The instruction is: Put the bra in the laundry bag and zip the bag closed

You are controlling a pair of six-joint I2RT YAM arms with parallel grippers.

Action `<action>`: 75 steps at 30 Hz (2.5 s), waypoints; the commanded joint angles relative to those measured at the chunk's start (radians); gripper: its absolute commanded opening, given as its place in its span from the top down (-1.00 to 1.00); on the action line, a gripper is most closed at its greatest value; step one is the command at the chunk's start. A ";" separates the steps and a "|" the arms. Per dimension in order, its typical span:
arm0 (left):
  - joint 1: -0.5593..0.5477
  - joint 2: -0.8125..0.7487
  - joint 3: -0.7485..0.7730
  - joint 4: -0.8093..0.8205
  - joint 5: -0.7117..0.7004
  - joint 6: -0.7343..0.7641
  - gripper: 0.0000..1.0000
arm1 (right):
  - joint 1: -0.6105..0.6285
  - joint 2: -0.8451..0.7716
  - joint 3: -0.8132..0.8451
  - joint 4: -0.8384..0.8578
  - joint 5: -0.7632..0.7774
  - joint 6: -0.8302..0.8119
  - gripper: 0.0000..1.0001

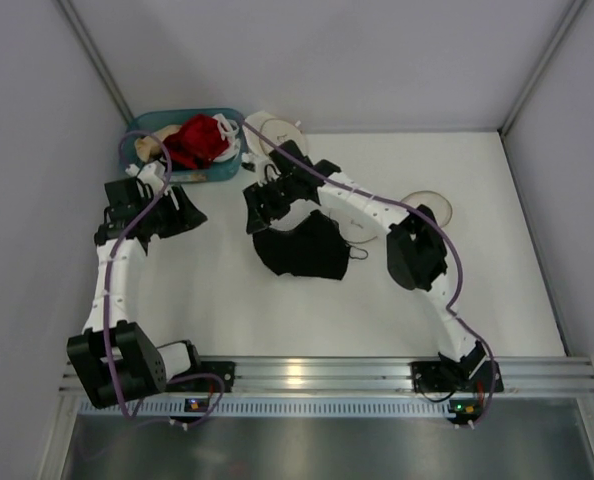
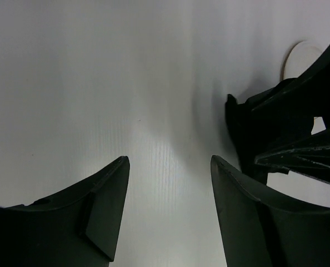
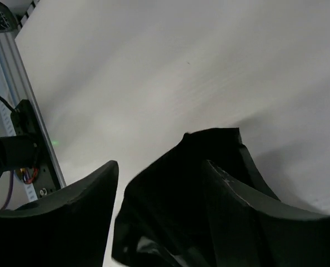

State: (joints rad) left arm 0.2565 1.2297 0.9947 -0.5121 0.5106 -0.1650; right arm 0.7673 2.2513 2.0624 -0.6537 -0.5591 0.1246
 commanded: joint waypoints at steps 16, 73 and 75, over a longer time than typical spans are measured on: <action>-0.092 0.085 -0.016 -0.103 0.176 0.310 -0.25 | -0.278 -0.381 -0.421 0.114 -0.067 -0.071 -0.25; -0.997 0.238 0.018 -0.008 -0.147 0.728 -0.10 | -0.229 -0.248 -0.734 0.350 -0.136 0.018 0.63; -0.997 0.260 0.004 -0.009 -0.156 0.761 -0.12 | -0.226 -0.245 -0.739 0.350 -0.130 0.018 0.69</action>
State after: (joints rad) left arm -0.7376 1.4540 1.0279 -0.5011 0.3981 0.5373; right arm 0.5213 2.0598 1.3346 -0.3431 -0.6891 0.1535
